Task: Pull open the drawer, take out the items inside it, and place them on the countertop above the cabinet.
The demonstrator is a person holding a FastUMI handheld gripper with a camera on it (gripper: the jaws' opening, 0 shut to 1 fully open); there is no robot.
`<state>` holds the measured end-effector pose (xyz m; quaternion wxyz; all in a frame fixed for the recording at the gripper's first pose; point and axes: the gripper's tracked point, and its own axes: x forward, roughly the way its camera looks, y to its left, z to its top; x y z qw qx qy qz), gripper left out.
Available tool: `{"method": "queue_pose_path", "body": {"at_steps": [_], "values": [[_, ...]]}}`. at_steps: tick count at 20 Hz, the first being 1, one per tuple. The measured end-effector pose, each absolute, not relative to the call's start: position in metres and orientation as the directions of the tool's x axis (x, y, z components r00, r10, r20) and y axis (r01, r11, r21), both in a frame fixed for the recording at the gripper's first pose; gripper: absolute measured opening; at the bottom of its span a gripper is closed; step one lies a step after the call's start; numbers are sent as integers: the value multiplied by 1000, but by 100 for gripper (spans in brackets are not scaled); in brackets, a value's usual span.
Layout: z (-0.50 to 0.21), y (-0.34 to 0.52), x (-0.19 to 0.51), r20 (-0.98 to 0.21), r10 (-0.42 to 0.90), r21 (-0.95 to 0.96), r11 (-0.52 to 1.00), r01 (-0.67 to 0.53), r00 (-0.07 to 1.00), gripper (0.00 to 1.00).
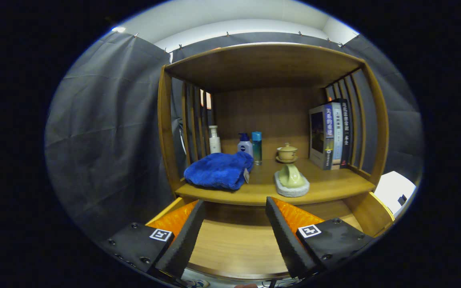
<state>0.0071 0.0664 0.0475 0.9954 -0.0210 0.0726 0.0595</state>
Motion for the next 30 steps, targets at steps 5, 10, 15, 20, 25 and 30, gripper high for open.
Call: {"method": "queue_pose_path", "body": {"at_steps": [5,10,15,20,25,30], "values": [[30,41,-32,-85,48,-80,995,-54,995,98],[9,20,-70,-79,19,-39,999,-22,997,98],[-1,7,-95,-38,-21,-101,995,17,999,98],[-34,8,-98,-95,-22,-125,992,10,995,97],[-58,1,-95,-168,-41,-73,997,29,985,97],[-58,-1,-94,-158,-74,-95,994,59,985,97]]}}
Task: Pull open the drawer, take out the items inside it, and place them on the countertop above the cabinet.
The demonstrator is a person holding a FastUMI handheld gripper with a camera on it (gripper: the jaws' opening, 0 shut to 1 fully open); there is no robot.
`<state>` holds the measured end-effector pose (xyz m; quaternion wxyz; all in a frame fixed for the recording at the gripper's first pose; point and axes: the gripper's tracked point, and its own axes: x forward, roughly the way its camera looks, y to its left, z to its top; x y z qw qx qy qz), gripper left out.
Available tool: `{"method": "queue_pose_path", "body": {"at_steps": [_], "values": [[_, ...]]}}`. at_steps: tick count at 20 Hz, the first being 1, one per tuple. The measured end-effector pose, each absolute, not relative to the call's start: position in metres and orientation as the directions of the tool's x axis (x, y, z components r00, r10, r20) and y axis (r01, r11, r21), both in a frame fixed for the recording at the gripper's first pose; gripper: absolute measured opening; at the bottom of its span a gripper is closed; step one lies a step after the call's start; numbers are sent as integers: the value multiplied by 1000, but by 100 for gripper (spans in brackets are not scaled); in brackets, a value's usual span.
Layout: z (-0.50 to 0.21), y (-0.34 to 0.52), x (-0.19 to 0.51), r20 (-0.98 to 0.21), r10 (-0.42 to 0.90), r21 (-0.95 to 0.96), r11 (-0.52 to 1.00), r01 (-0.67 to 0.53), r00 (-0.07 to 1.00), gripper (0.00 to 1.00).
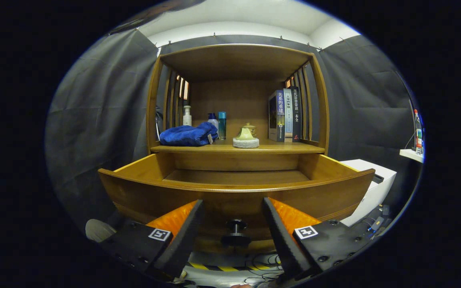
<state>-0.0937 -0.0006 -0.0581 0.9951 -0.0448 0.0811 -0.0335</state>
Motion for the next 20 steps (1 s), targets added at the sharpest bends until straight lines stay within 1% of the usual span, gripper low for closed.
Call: {"method": "queue_pose_path", "body": {"at_steps": [4,7,11,20], "values": [[-58,-2,-89,-154,-92,-123,990,73,984,96],[-56,-2,-74,-159,-93,-99,992,78,983,97],[-47,-3,-46,-137,-92,-91,993,80,986,97],[-48,-7,22,-170,-98,-83,993,85,981,97]]}}
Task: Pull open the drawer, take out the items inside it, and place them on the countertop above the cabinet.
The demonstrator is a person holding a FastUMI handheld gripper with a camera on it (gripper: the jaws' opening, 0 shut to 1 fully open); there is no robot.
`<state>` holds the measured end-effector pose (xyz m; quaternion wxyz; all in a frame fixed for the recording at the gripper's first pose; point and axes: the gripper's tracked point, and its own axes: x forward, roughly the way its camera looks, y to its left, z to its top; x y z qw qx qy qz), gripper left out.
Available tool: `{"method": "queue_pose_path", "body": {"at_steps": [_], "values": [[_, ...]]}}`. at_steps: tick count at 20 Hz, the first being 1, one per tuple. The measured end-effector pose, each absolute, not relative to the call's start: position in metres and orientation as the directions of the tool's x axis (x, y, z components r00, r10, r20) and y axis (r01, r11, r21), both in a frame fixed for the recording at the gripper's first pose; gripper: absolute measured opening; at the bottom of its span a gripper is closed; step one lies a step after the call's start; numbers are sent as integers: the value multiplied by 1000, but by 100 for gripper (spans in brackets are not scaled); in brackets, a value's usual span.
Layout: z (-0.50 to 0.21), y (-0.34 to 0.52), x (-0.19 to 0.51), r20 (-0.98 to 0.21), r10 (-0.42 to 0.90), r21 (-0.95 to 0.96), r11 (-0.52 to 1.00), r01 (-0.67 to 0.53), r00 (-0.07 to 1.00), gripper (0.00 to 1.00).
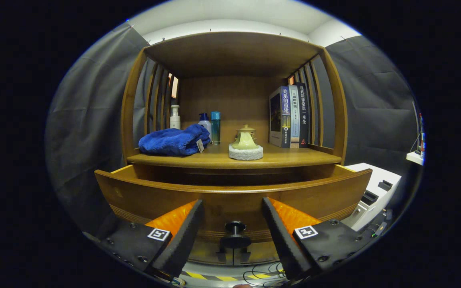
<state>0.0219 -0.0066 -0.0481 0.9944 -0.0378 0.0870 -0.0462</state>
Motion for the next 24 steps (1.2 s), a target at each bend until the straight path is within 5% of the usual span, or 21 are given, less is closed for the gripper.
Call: {"method": "queue_pose_path", "body": {"at_steps": [24], "values": [[-52,-13,95,-180,-105,-92,992,89,978,98]]}}
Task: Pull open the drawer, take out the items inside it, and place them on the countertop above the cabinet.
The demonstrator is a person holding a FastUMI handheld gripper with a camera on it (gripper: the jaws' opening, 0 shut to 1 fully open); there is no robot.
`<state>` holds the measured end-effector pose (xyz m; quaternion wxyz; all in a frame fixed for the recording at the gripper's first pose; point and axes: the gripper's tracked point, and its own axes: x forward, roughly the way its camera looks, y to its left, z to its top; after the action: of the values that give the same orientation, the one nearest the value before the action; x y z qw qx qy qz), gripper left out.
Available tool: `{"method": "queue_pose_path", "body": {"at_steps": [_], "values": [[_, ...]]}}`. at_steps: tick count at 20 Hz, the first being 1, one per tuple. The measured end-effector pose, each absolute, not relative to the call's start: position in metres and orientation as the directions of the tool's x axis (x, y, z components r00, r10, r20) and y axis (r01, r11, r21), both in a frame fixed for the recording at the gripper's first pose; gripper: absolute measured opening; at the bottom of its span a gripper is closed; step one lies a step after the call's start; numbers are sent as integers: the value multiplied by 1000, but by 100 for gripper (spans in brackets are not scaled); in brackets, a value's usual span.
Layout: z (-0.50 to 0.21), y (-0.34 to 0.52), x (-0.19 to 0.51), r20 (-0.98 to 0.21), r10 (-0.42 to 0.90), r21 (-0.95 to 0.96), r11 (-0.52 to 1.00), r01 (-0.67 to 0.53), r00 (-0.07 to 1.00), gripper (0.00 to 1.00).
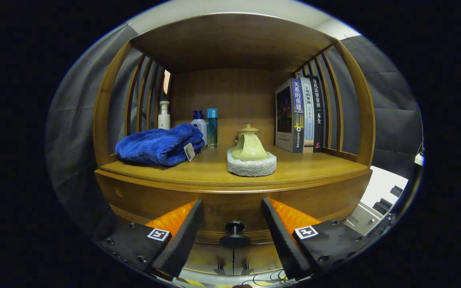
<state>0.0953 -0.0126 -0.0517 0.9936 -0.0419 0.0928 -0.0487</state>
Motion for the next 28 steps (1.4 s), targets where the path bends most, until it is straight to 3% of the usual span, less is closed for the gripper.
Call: {"method": "queue_pose_path", "body": {"at_steps": [7,15,28], "values": [[-21,-22,83,-122,-104,-88,992,94,987,98],[47,-26,14,-30,-55,-64,997,53,998,98],[82,-79,-68,-19,-78,-50,996,77,997,98]]}}
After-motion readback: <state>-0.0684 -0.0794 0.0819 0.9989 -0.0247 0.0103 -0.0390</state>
